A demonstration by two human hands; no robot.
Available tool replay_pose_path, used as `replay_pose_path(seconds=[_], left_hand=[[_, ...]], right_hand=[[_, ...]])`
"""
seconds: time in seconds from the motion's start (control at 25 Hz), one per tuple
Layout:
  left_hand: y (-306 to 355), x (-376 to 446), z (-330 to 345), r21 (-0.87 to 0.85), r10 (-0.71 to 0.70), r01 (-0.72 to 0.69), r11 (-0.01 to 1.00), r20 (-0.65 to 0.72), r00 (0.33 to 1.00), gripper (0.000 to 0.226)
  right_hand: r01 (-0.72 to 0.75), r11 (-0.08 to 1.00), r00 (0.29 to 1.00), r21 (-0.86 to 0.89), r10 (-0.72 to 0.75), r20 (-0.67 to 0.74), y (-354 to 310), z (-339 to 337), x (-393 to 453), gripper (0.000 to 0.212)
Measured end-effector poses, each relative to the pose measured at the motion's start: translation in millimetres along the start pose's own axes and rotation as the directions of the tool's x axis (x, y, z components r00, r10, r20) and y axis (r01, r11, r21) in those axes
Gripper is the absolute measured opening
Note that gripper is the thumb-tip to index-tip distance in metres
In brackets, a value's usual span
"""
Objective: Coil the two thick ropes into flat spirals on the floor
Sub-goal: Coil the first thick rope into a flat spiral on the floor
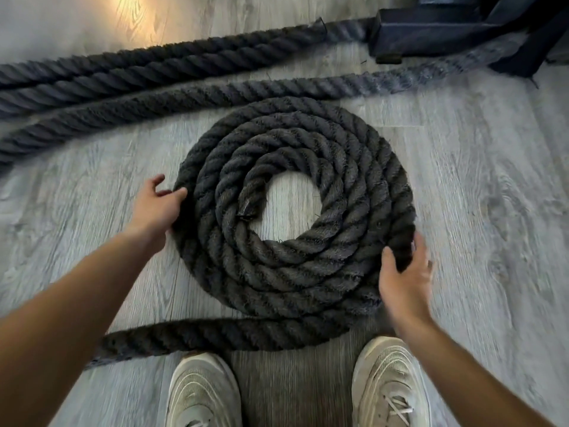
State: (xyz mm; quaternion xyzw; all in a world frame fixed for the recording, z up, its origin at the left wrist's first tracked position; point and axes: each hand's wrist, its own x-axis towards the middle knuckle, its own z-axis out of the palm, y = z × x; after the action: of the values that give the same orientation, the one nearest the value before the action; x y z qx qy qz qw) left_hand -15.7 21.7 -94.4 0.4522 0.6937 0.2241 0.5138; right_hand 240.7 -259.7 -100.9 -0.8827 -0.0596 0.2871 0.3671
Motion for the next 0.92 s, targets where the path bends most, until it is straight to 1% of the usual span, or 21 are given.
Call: replay_pose_path(seconds=[0.12,0.2,0.28,0.32,0.44,0.48,0.52,0.6,0.68,0.76,0.84,0.92], left_hand=[[17,23,4,0.099,0.028,-0.039,0.994,0.109,0.994,0.052],[13,27,4,0.112,0.028,-0.041,0.993,0.112,0.993,0.050],[7,23,2,0.090,0.016,-0.023,0.996,0.084,0.996,0.051],[3,16,1,0.071,0.001,-0.006,0.997,0.067,0.998,0.053],[-18,-28,-1,-0.044,-0.098,0.099,0.994,0.036,0.995,0.057],[-27,-46,0,-0.070,-0.132,0.134,0.989,0.030,0.991,0.057],[-36,-65,1,-0.089,-0.165,0.167,0.982,0.028,0.986,0.057],[-53,-90,2,-0.126,-0.225,0.226,0.966,0.025,0.974,0.052],[-60,-95,0,-0.152,-0.265,0.267,0.952,0.036,0.964,0.055],[-55,-80,-5,-0.130,-0.246,0.248,0.960,0.026,0.969,0.064],[-41,-51,-11,-0.096,-0.172,0.170,0.981,-0.010,0.985,0.066],[-19,-19,-13,-0.028,-0.081,0.080,0.996,-0.018,0.997,0.064]], right_hand=[[-0.040,0.997,0.998,-0.071,0.044,0.051,27,7,-27,0.075],[-0.055,0.995,0.996,-0.078,0.060,0.063,27,7,-18,0.078],[-0.081,0.994,0.994,-0.079,0.087,0.069,19,7,5,0.078],[-0.055,0.994,0.996,-0.091,0.062,0.072,13,5,19,0.075],[0.092,0.995,0.994,-0.030,-0.089,0.068,-24,-5,56,0.059],[0.091,0.996,0.993,-0.010,-0.090,0.073,-41,-9,70,0.053],[0.057,0.998,0.995,0.005,-0.057,0.076,-58,-12,85,0.050],[-0.029,0.997,0.996,0.073,0.023,0.084,-84,-14,113,0.056],[-0.075,0.983,0.995,0.165,0.062,0.082,-91,-10,123,0.058],[-0.038,0.982,0.999,0.185,0.032,0.033,-77,-1,105,0.052],[0.006,0.994,1.000,0.111,-0.005,-0.009,-46,3,71,0.057],[0.025,0.999,0.999,0.042,-0.024,-0.021,-16,2,30,0.064]])
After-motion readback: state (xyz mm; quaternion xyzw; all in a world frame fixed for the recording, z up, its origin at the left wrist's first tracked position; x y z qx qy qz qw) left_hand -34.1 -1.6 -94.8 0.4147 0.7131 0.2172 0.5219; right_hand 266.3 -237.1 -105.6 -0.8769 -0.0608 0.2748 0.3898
